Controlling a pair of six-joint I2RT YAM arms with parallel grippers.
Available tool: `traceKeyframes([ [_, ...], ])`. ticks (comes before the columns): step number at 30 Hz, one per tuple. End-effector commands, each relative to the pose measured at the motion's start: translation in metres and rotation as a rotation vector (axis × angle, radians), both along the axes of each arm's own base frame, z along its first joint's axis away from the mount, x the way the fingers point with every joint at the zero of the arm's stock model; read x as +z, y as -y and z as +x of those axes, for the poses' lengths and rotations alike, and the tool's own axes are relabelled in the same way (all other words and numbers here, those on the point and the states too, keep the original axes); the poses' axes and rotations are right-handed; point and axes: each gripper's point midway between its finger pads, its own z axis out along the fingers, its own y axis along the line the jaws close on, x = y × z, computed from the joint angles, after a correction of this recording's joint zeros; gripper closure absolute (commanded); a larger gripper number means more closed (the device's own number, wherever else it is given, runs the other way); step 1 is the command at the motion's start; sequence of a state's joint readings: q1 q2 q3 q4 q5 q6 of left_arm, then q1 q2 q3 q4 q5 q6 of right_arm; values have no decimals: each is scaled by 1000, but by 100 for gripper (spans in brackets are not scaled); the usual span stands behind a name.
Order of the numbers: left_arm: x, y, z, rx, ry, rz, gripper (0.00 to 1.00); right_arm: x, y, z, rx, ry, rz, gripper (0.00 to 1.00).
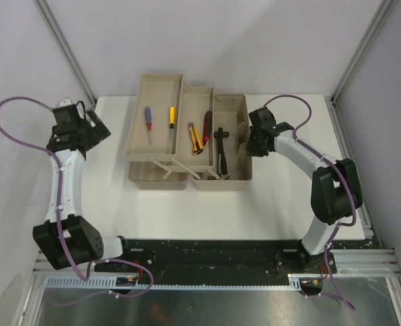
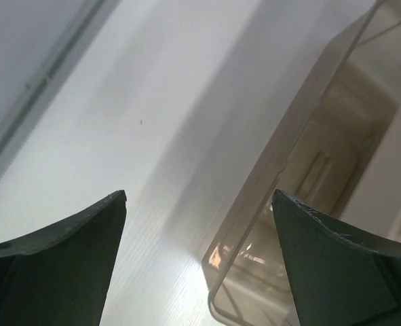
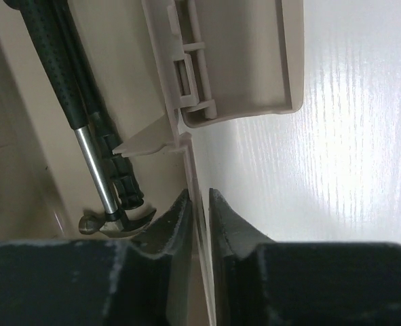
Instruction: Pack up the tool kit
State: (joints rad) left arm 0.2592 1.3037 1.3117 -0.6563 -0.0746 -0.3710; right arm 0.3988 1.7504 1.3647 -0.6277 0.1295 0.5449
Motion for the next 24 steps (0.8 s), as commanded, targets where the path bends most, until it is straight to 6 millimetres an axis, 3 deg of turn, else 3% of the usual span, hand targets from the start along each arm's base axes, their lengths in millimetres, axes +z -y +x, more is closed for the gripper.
traceKeyframes([
  [1,-48,14,0,-63,-70,-85,8,-17,25,-11,-77,-52,-46,73],
  [5,-81,47,-6,-198,-64,-204,8,-4,20,-6,-59,-2,-9,57],
  [11,-111,72,-17,-281,-52,-300,10,11,16,-1,-65,28,59,50],
  [16,-124,88,-21,-337,-28,-364,15,43,8,6,-43,118,142,42],
  [20,-130,88,-16,-336,-45,-340,31,63,1,9,-17,156,229,41],
  [24,-133,91,-10,-351,-60,-328,51,64,3,9,-32,144,260,44],
])
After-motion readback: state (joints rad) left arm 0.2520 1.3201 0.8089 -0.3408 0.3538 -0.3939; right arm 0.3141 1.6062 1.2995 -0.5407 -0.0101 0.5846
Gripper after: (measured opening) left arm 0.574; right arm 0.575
